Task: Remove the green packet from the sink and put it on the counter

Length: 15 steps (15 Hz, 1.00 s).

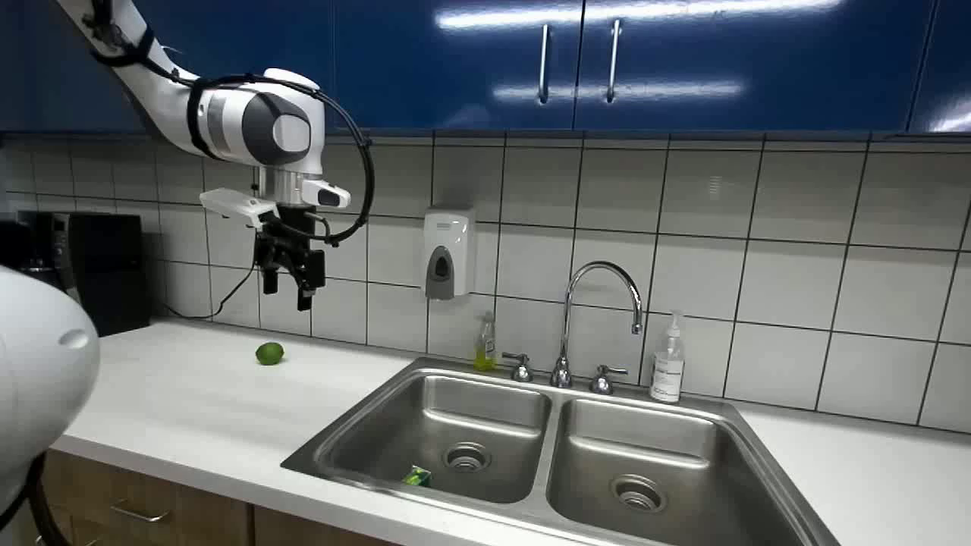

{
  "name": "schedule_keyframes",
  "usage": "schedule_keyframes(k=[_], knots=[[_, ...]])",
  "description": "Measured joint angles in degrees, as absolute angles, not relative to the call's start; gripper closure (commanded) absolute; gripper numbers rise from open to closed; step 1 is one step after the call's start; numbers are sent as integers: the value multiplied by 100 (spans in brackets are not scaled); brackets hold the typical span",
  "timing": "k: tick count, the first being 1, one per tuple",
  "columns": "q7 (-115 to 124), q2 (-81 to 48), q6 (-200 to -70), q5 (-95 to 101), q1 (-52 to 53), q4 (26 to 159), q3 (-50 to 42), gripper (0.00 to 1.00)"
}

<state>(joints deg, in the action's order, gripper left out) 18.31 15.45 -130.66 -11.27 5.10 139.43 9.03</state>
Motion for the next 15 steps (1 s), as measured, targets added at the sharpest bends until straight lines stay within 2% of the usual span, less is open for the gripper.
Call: schedule_keyframes(k=[10,15], knots=[[1831,1528,-13077,-1126,510,13943,900,0],[1830,853,-13768,-916,439,13941,749,0]])
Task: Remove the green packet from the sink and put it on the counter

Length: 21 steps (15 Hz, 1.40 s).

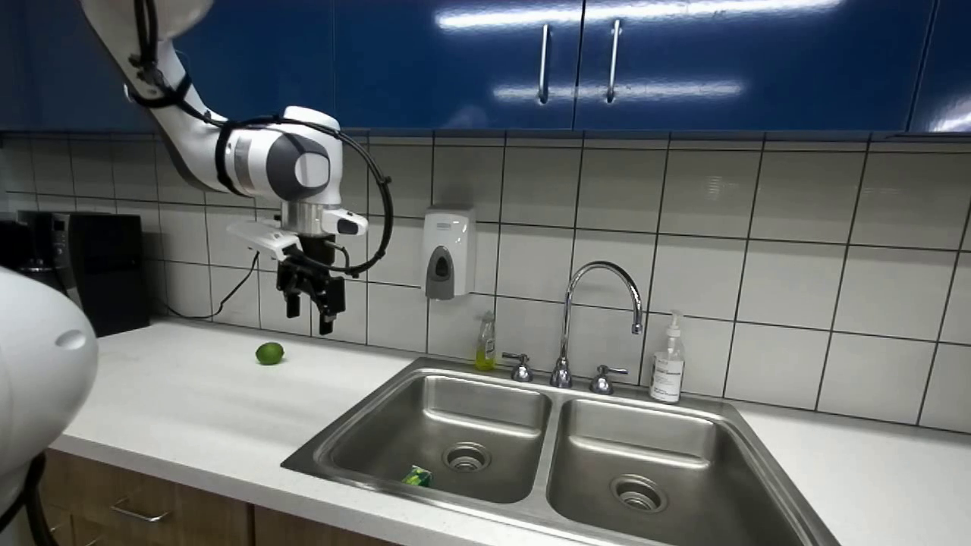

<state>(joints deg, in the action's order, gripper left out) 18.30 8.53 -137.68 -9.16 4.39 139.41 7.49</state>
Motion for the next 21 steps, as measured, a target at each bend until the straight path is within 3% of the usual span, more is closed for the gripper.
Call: schedule_keyframes(k=[9,21], knots=[[1831,-918,-14768,-86,225,13291,-36,0],[1820,-1915,-14824,3,209,12813,-654,0]])
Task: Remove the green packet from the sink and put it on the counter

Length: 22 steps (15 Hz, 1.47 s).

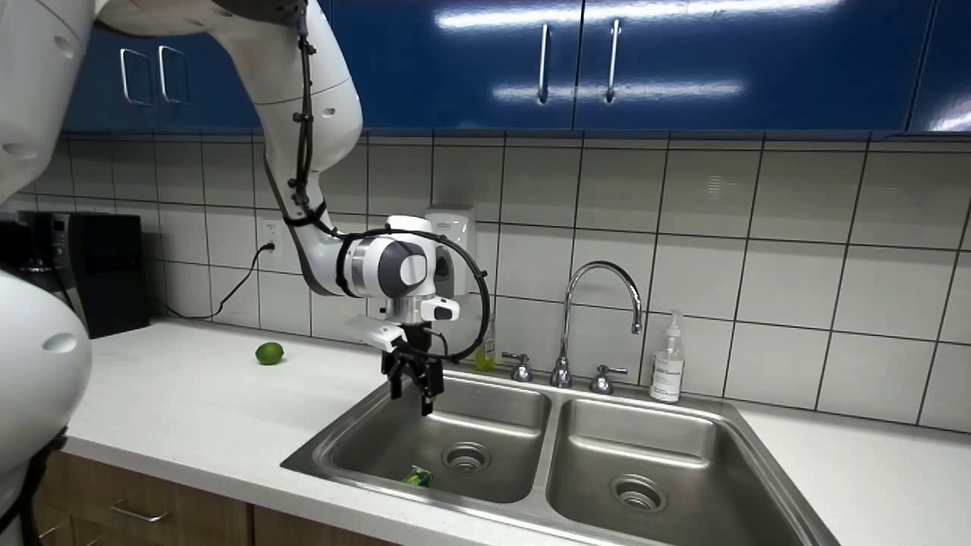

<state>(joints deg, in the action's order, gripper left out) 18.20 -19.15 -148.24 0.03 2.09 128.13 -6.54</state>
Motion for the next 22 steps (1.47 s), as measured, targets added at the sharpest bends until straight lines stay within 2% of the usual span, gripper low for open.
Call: schedule_keyframes(k=[22], knots=[[1449,-3516,-14825,-19,208,12072,-506,0]])
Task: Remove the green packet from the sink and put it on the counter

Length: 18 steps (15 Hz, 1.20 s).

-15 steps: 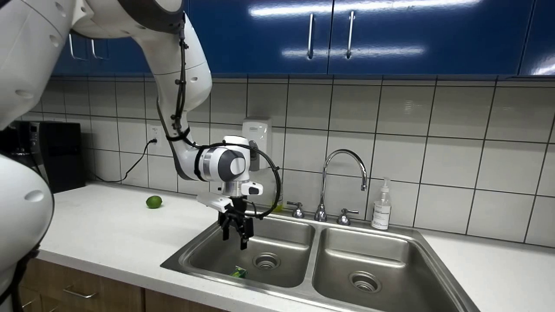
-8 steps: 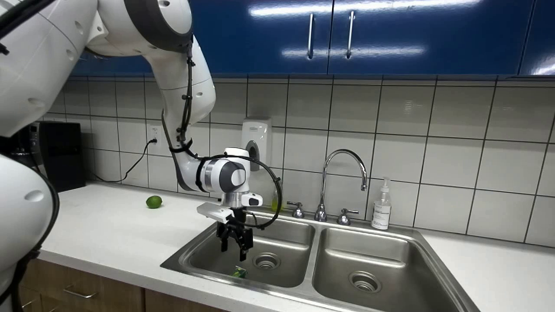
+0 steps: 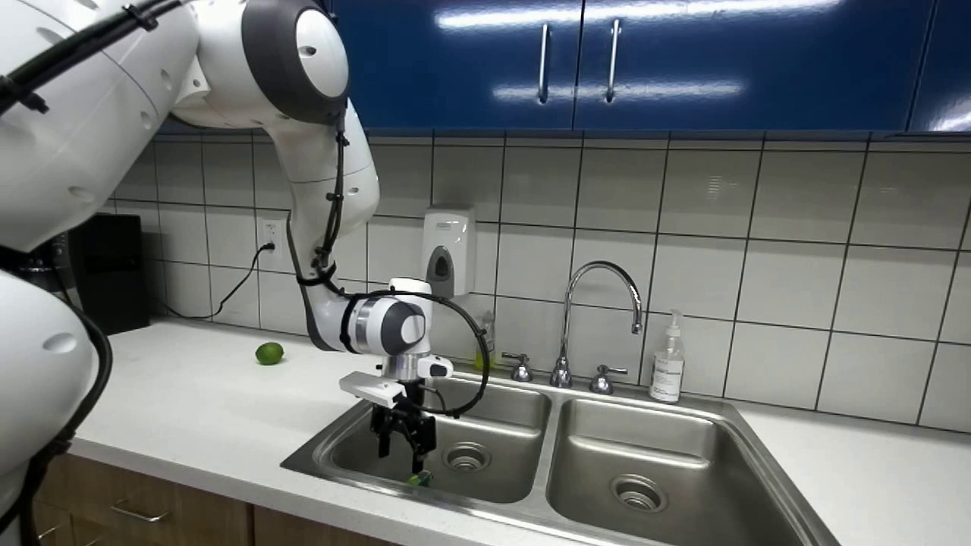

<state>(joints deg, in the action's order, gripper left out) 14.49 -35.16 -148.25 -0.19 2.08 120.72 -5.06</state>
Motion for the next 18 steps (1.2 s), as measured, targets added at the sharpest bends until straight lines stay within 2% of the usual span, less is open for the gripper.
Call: schedule_keyframes(k=[18], knots=[[1411,-3820,-14825,-19,219,11854,-491,0]])
